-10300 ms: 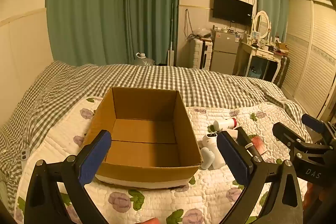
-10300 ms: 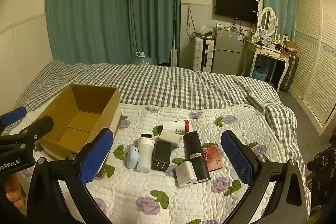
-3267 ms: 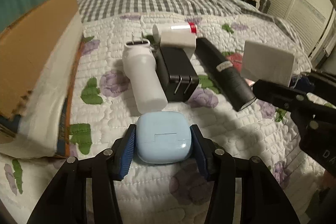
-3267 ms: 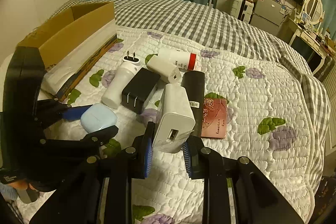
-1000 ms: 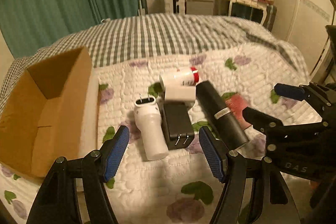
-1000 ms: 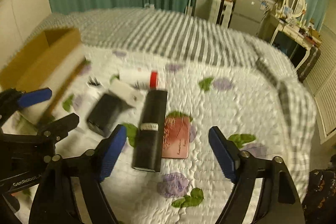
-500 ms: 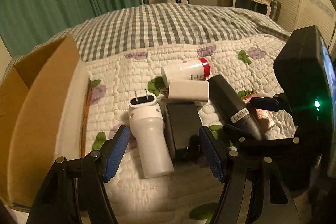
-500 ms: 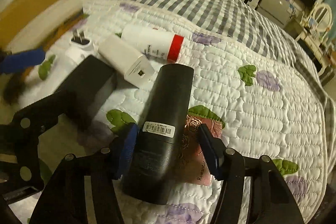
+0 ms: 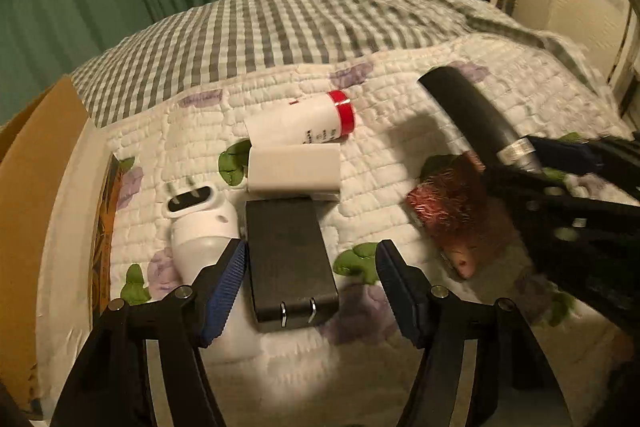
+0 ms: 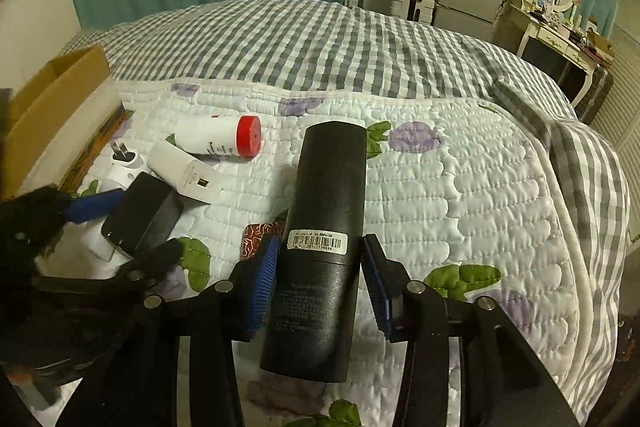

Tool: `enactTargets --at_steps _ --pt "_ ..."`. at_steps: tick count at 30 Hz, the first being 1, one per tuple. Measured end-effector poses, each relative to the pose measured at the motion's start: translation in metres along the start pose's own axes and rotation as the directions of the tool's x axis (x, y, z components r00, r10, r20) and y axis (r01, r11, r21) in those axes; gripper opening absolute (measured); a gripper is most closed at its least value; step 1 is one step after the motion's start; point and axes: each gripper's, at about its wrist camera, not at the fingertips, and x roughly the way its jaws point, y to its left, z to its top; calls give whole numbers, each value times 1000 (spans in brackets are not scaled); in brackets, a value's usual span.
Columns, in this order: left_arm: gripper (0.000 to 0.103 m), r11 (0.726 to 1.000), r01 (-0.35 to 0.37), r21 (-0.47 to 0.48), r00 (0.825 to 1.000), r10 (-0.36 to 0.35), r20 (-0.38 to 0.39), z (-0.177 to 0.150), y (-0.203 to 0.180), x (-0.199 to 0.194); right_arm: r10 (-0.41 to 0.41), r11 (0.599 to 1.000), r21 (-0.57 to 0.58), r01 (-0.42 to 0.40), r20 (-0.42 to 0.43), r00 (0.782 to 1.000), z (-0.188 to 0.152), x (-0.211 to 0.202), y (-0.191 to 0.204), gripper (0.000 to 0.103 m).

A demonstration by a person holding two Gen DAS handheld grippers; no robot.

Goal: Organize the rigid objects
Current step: 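Grasp the black plug charger with the left gripper while the right gripper grasps the black cylinder, then lower the black charger and black cylinder into the box and open both grippers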

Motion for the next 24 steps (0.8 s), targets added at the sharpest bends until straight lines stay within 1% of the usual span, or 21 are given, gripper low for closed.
enactTargets --at_steps 1,2,3,4,5,8,11,14,16,19,24 --pt "59 1000 -12 2 1000 12 -2 0 0 2 5 1000 2 -5 4 1000 0 -2 -1 43" --pt "54 1000 -30 8 1000 30 -1 -1 0 4 8 1000 6 -8 8 1000 -1 -3 -2 43" --pt "47 999 -42 13 999 42 -1 -1 1 6 11 1000 9 -11 9 1000 -1 -4 -4 43" --pt "43 999 -48 11 999 48 -6 0 3 9 16 1000 14 -16 8 1000 -1 -4 -6 43" --pt "42 999 -47 4 999 47 -16 1 6 11 20 1000 18 -20 4 1000 -1 -2 -7 43" --pt "40 999 -35 -22 998 34 -53 2 12 21 22 1000 12 -22 -7 1000 -1 2 -3 43" --pt "39 999 -46 -7 998 46 -43 1 9 15 17 1000 1 -17 0 1000 -2 1 0 43" --pt "39 1000 -15 -16 999 14 -44 -3 8 4 15 1000 3 -15 16 1000 -5 -4 1 43" --pt "39 1000 -5 -19 999 4 -34 -6 8 -5 23 1000 3 -23 26 999 -6 -10 2 43" --pt "39 1000 -6 -5 1000 6 -5 -6 7 -24 3 1000 -9 -2 46 999 -5 -25 6 43" --pt "38 1000 11 -8 998 -11 56 0 12 -66 -3 1000 18 2 60 998 -6 -51 8 43"
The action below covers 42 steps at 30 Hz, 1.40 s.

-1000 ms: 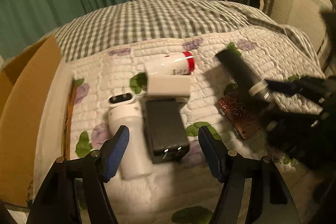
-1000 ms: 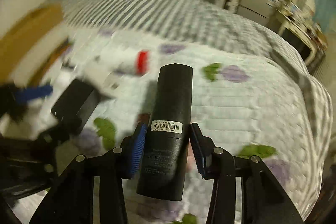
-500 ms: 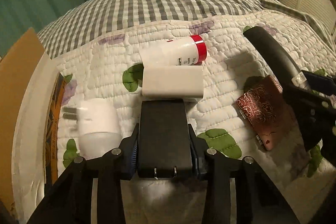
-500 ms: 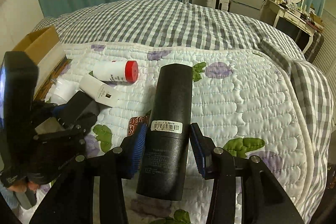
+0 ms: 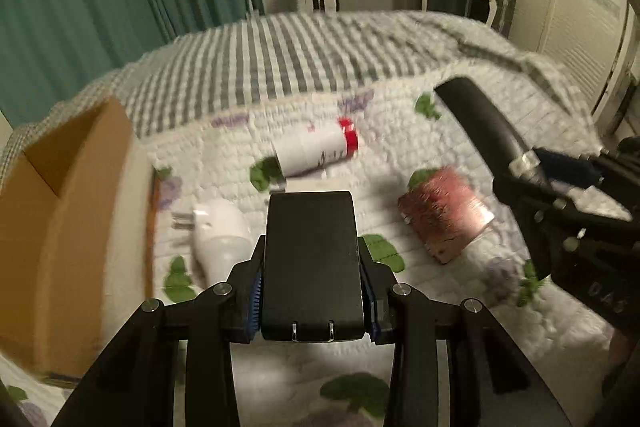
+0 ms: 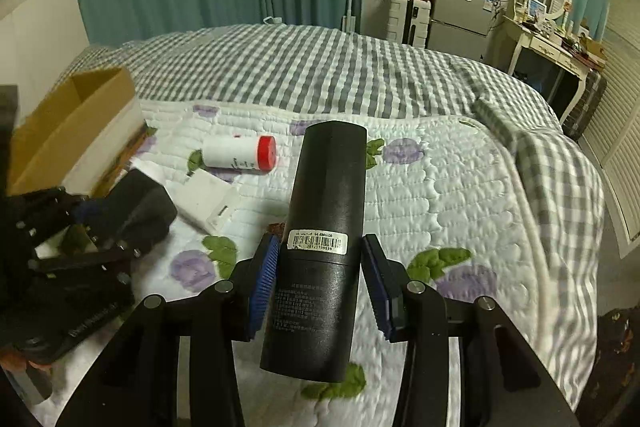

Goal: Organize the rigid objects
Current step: 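Lower the black charger and black cylinder into the box and open both grippers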

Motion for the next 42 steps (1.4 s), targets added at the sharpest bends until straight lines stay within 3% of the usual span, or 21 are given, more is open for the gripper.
enactTargets --at_steps 11,16,21,27,32,42 --pt "38 1000 3 -9 987 -2 158 34 42 -104 -9 998 -68 15 95 995 35 -89 52 42" --pt "39 999 -36 -8 974 37 223 42 83 -143 29 994 -107 -13 151 988 63 -119 94 42" --pt "39 996 -80 -26 969 84 230 36 131 -153 106 987 -138 -82 179 978 87 -127 145 42" --pt "39 987 -133 -87 973 147 181 16 192 -131 206 967 -184 -175 161 965 104 -97 210 42" --pt "39 981 -151 -121 979 165 120 -5 227 -92 262 949 -206 -237 103 960 108 -49 251 42" --pt "39 986 -135 -99 988 141 61 -21 244 -43 288 943 -179 -281 13 958 108 38 261 42"
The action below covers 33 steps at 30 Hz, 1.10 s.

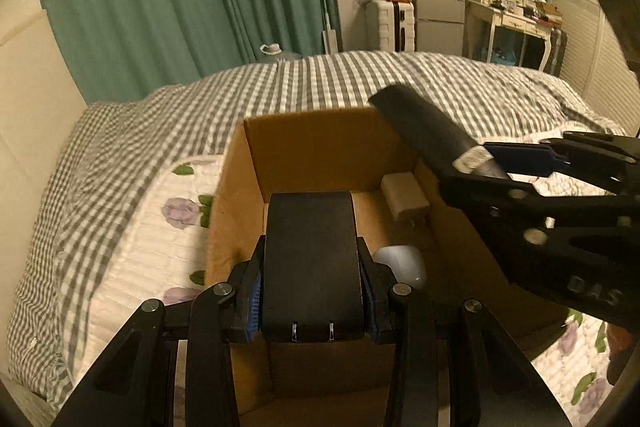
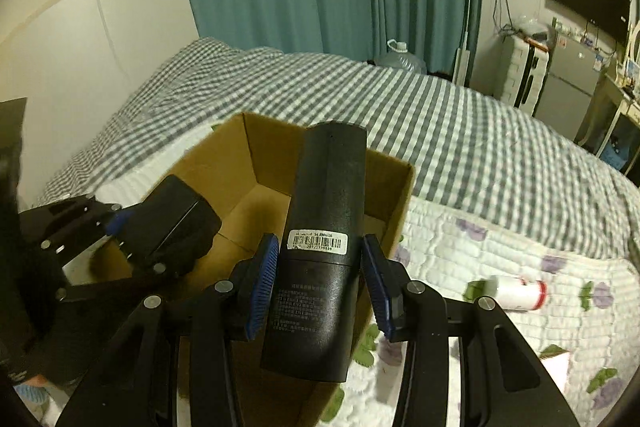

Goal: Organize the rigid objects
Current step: 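Lower the black charger and black cylinder into the box and open both grippers, then grasp the white cylindrical plug device with the left gripper while the right gripper grasps the rose card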

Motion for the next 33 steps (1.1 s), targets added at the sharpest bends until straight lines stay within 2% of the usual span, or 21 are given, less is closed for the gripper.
enactTargets --at_steps 6,9,11,12,14,16,18,26,30,33 --pt "39 1000 20 21 1000 -19 -18 -3 -6 4 44 998 37 -46 44 998 -5 10 -4 38" --pt "45 1000 7 21 1000 -7 -16 -3 -9 1 24 999 46 -27 67 997 -1 -3 -7 58" --pt "50 999 -24 22 1000 23 19 -1 -12 -10 -9 999 47 4 94 996 2 -20 -12 60" --pt "60 999 -38 23 998 37 40 1 -13 -18 -22 999 48 17 99 995 3 -28 -16 61" --pt "62 999 -47 12 996 46 73 7 -19 -36 -54 997 55 48 116 992 3 -50 -27 69" --pt "63 999 -42 2 995 42 88 14 -24 -50 -92 995 55 85 131 987 3 -72 -37 84" --pt "67 999 -39 4 993 38 116 21 -37 -67 -150 988 47 144 159 976 1 -103 -49 86" --pt "72 999 -17 45 982 8 189 40 -105 -113 -258 966 80 246 221 940 -15 -186 -91 95" --pt "72 999 19 43 983 -26 184 45 -135 -116 -294 955 100 278 226 929 -30 -210 -112 98" --pt "72 998 38 40 985 -44 165 45 -156 -109 -318 947 113 299 218 923 -42 -213 -127 101"
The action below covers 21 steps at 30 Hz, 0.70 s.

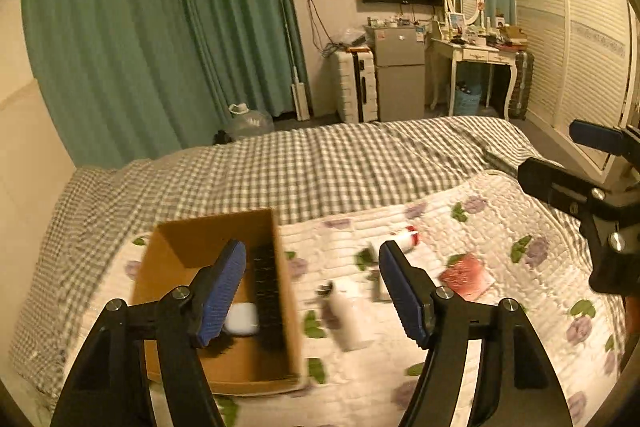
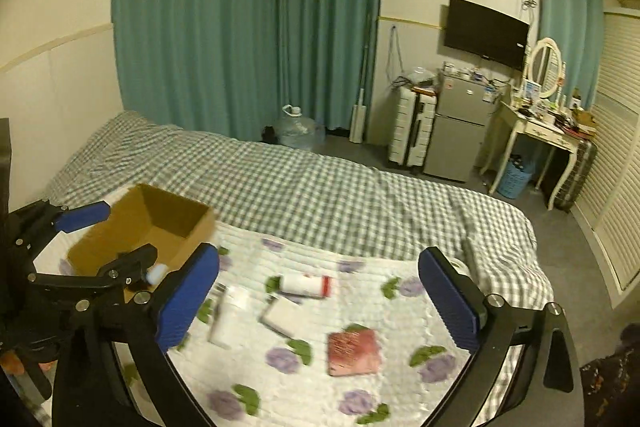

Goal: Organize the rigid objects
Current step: 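Grasp the white cylindrical plug device with the left gripper while the right gripper grasps the rose card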

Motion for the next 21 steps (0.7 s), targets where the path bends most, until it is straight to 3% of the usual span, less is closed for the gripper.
enactTargets --at_steps 4,11,18,21 --pt "72 1000 24 -3 998 -24 -56 -5 -26 25 -10 999 30 11 -36 999 -19 13 -22 101" --pt "72 999 34 4 982 -33 -186 -35 -55 85 -9 997 77 24 -185 983 -70 82 -52 101" --pt "72 997 -59 59 959 73 -275 -75 -70 138 -6 997 75 33 -326 945 -123 153 -58 101" --pt "72 993 -105 49 948 115 -297 -83 -66 151 12 998 59 12 -398 917 -139 174 -54 95"
